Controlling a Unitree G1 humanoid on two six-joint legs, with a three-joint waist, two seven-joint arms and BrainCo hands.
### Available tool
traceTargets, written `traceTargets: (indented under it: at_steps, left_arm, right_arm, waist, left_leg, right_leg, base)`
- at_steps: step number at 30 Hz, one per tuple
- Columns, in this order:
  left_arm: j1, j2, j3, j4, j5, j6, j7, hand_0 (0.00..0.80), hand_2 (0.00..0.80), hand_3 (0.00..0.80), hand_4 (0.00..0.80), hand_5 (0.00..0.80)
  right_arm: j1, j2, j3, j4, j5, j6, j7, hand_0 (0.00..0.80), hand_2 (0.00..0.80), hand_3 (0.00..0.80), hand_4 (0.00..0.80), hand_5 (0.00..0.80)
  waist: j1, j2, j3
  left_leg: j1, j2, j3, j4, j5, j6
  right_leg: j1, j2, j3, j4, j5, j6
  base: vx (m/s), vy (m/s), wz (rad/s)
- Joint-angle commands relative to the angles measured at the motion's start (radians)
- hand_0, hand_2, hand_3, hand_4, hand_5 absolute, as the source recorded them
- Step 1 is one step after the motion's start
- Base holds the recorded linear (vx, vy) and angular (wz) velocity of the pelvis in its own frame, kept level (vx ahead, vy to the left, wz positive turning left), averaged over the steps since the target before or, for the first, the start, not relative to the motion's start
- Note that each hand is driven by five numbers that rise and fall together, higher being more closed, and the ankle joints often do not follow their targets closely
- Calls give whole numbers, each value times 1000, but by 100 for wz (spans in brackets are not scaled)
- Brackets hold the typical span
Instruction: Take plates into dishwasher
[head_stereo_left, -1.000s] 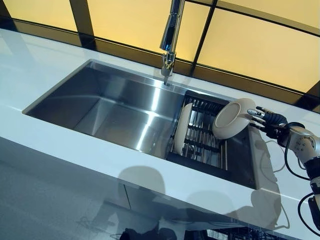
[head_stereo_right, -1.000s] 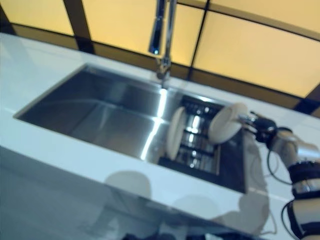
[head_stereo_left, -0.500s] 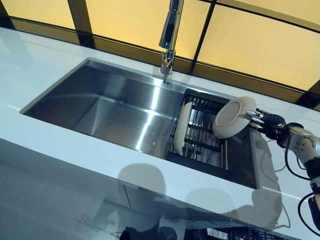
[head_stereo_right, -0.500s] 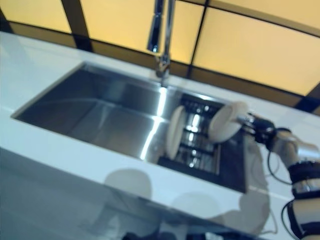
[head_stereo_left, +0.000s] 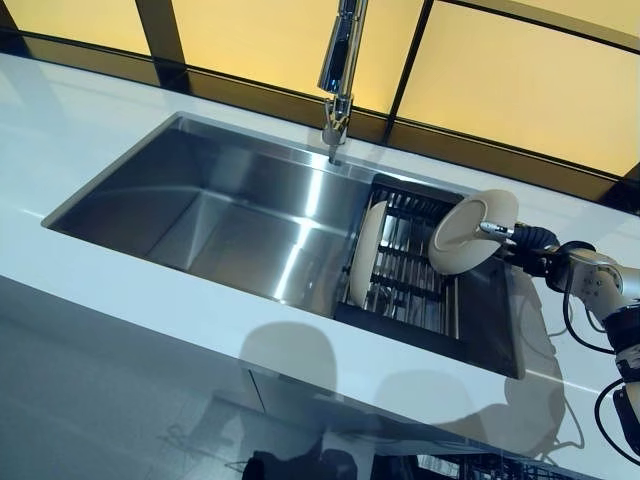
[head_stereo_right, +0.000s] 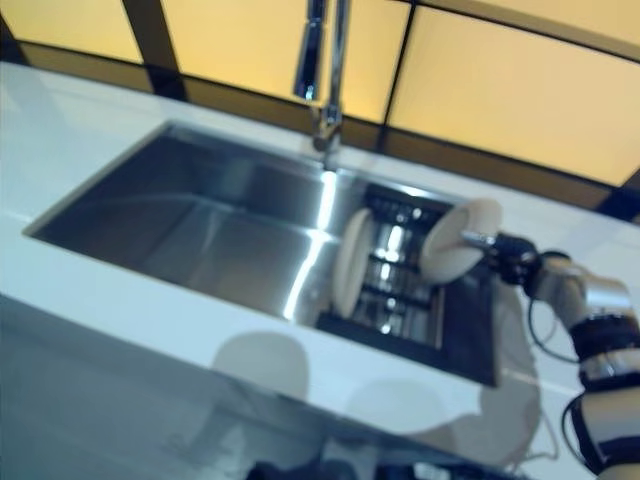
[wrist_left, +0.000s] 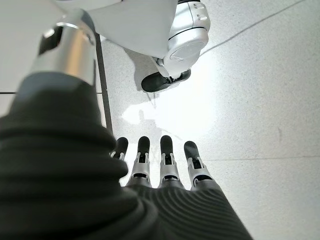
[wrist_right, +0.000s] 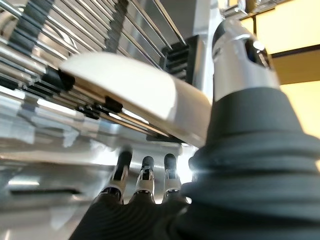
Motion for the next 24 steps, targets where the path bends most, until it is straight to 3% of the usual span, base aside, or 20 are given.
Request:
traceTargets:
  at_steps: [1,16,24]
  left_arm:
    - [-19,16,-46,1,-24,-27,25,0,0,0,0,0]
    - [-10,3,-72,-9,-16,-21,17,0,0,0,0,0]
    - [-1,-2,-70,6,-5,-37,19,0,0,0,0,0]
  right_arm:
    - [-154,-29,88,23,-29,-54,-31,800,800,800,800,800]
    - [-199,-47,79,23,-69,-103,-176,800,800,800,800,800]
    - [-190,-67,75,-21,-65,-110,-220,800,800,800,800,800]
  waist:
    - [36,-28,26]
    - [30,-20,7]
    - [19,-32,-23]
  left_leg:
    - [-22,-21,-13,4,-43,24]
    - [-5,-26,-10,3,-49,24]
    - [15,-24,3,0,-56,23]
  right_leg:
    - [-54,-32,-21,7,76,65]
    - [-46,-38,-20,6,76,68]
    - [-30,-33,-18,0,74,69]
  base:
    - [-29,41,2]
    - [-5,13,0]
    - [0,0,0]
